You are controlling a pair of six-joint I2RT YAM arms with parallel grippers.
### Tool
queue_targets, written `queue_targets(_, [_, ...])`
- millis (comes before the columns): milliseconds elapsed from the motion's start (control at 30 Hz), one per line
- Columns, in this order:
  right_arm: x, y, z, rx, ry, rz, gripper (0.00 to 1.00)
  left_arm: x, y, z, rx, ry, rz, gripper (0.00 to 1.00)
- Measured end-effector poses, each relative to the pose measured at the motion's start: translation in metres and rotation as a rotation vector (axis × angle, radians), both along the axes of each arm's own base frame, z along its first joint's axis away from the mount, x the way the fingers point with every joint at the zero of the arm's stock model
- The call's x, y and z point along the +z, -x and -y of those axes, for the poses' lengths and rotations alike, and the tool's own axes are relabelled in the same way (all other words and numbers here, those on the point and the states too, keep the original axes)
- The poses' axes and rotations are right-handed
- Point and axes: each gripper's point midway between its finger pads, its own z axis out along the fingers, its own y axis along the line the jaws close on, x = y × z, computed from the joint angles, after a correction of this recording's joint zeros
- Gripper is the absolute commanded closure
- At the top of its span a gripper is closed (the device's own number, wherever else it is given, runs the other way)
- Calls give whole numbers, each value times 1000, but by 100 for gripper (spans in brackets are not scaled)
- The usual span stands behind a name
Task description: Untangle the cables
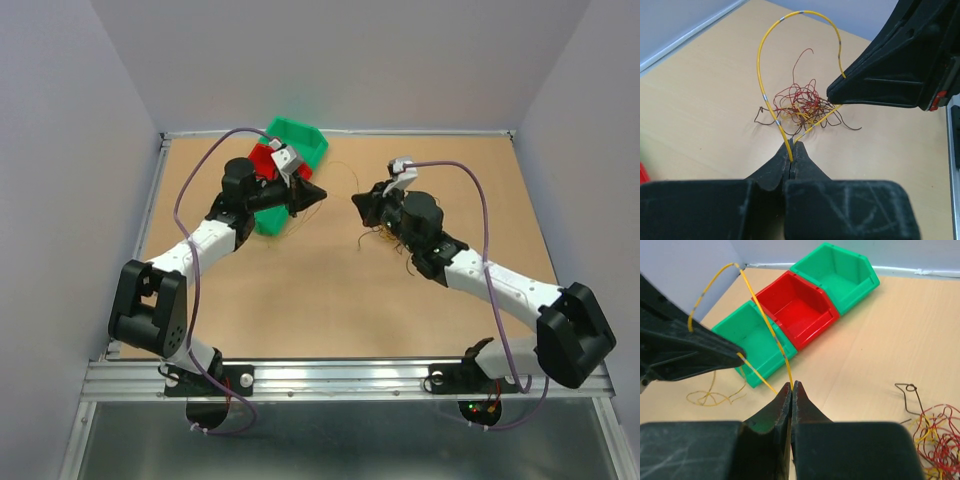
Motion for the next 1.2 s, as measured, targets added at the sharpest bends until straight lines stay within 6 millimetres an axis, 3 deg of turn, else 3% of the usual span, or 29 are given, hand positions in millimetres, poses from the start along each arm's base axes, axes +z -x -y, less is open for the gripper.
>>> queue_targets(167, [-15,-32,-11,10,0,-53,99,1,-11,-14,45,5,-30,100])
queue_targets(267, [-44,-57,-27,33,23,-114,99,-1,-19,-23,90,1,-36,100])
queue_targets(333, [-62,-70,-33,27,44,-149,86,-1,-25,-30,125,-2,-38,100])
queue_targets(467, [-117,-91,-6,-96,104,-261,86,20,-29,-44,180,14,11,100])
queue_targets(533, [-129,-98,11,-148,110,-296,86,37,-23,-48,187,28,52,100])
queue_targets(667, [-128,-120,51,-254,71,-302,91,60,-10,-48,170,50,107,100])
queue_targets(767, [-128,-124,62,-270,60,-303,99,69,-6,-48,162,59,129,100])
queue_targets(867, [-131,-119,56,-221,45,-306,99,70,-6,-48,161,61,135,100])
queue_targets(1033, [-125,-93,26,-5,5,-291,99,62,-12,-46,167,51,131,100])
queue_targets(1067, [-120,-88,21,29,-4,-279,91,60,-14,-46,169,47,130,100])
queue_targets(1100, [-112,-83,16,65,-15,-258,65,55,-17,-45,170,40,124,100])
queue_targets(1167, [-98,-75,10,125,-28,-221,39,48,-20,-43,171,31,114,100])
queue_targets(1200, [-89,-71,8,149,-36,-196,36,45,-21,-43,173,27,111,100])
